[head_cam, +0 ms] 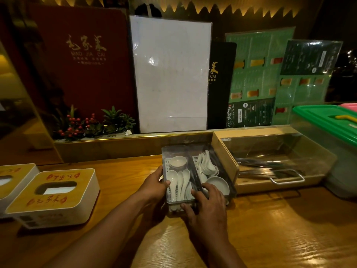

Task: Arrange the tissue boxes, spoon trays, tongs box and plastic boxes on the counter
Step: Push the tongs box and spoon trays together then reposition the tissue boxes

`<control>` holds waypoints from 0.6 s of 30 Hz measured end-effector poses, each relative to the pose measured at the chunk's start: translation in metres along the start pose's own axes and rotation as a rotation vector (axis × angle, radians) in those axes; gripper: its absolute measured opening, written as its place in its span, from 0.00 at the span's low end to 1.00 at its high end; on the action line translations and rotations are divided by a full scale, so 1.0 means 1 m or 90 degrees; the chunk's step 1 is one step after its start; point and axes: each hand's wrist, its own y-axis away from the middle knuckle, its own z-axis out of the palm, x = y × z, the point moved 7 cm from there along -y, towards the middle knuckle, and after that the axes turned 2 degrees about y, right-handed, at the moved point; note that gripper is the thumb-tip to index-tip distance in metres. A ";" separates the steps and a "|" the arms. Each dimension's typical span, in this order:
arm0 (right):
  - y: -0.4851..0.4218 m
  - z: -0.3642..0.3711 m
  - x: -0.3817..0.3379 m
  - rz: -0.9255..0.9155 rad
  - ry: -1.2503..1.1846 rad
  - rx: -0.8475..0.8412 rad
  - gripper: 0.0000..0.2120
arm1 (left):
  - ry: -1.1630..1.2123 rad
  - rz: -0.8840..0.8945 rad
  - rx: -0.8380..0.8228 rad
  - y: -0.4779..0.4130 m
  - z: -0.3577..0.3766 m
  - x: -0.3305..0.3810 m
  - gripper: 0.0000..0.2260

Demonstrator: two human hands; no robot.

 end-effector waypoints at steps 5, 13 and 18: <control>-0.002 0.002 0.000 0.000 0.020 -0.011 0.25 | -0.042 0.036 -0.026 0.009 -0.004 0.003 0.27; 0.011 0.010 -0.079 -0.098 -0.031 0.042 0.26 | -0.223 0.187 0.035 0.045 -0.088 0.013 0.35; 0.030 0.069 -0.203 -0.181 -0.121 -0.078 0.27 | -0.383 0.294 0.078 0.076 -0.194 0.021 0.23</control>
